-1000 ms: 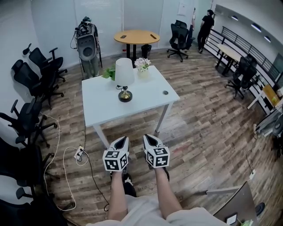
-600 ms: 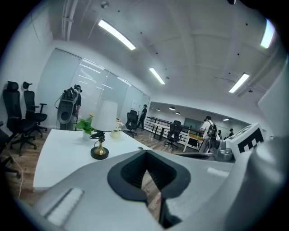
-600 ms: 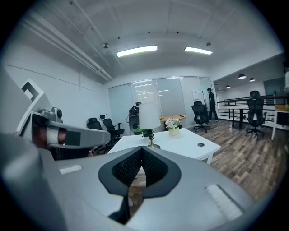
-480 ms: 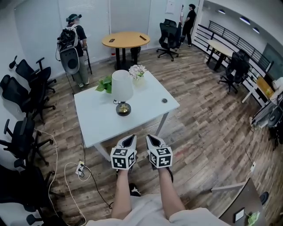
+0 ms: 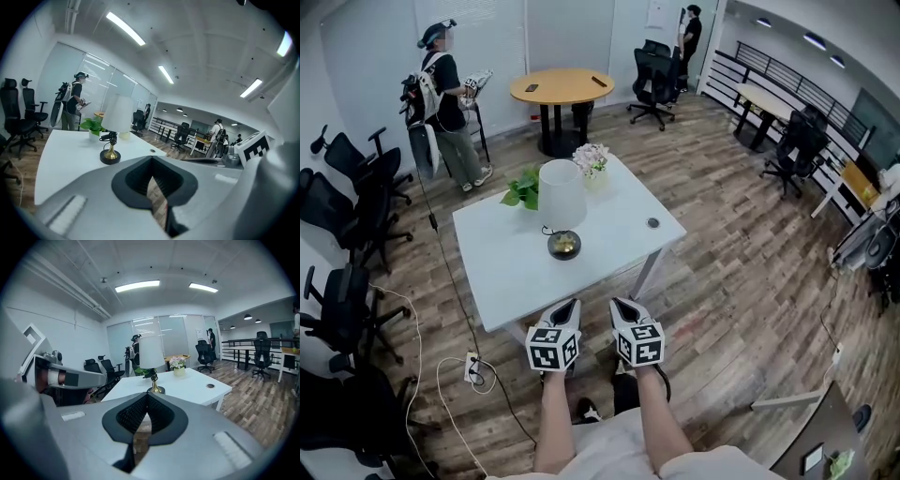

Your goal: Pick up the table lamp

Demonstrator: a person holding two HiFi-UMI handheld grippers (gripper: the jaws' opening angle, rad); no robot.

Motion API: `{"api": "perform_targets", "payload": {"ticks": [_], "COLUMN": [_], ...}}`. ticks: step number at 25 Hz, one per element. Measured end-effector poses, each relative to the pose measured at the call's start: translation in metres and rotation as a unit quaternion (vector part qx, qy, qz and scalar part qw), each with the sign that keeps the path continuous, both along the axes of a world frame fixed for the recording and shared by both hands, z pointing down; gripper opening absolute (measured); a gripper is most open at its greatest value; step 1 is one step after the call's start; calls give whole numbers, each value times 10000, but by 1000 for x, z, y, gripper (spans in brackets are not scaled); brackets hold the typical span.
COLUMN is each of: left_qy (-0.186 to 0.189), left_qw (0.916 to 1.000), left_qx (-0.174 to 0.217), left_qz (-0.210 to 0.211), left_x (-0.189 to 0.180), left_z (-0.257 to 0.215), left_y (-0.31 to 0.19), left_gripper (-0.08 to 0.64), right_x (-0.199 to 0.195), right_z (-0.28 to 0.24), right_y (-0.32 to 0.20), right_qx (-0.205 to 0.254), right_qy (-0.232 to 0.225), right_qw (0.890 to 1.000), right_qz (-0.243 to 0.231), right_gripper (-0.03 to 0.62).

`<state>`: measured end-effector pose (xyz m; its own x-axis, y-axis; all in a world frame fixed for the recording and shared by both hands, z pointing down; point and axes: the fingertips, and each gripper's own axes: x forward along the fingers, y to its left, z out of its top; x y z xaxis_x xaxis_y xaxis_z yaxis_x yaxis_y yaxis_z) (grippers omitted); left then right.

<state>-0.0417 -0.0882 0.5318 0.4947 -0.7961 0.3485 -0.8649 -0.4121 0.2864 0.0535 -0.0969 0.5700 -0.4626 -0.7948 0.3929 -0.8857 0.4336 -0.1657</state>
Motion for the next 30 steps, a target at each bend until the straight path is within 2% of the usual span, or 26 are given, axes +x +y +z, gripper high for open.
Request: {"api": "perform_targets", "payload": {"ticks": [4, 13, 21, 24, 30], "left_qy": [-74, -301, -420, -487, -478], "left_qw": [9999, 9984, 9970, 9962, 9941], "left_qx": [-17, 272, 334, 290, 292], "left_qz": [-69, -386, -551, -663, -924], "left_x": [-10, -43, -43, -51, -65], "left_z": [6, -16, -15, -11, -1], "left_y": [-16, -82, -151, -172, -201], "left_gripper": [0, 0, 0, 0, 0], "right_x": [-7, -38, -38, -44, -71], "right_z": [10, 6, 19, 36, 75], "right_y": [-21, -98, -173, -192, -219], "right_qx": [-39, 155, 209, 100, -26], "right_qy": [-23, -107, 2, -5, 131], "right_qw": [10000, 9992, 9983, 9980, 9936], "right_qz": [-56, -353, -535, -627, -1119], "right_gripper": [26, 26, 26, 28, 37]}}
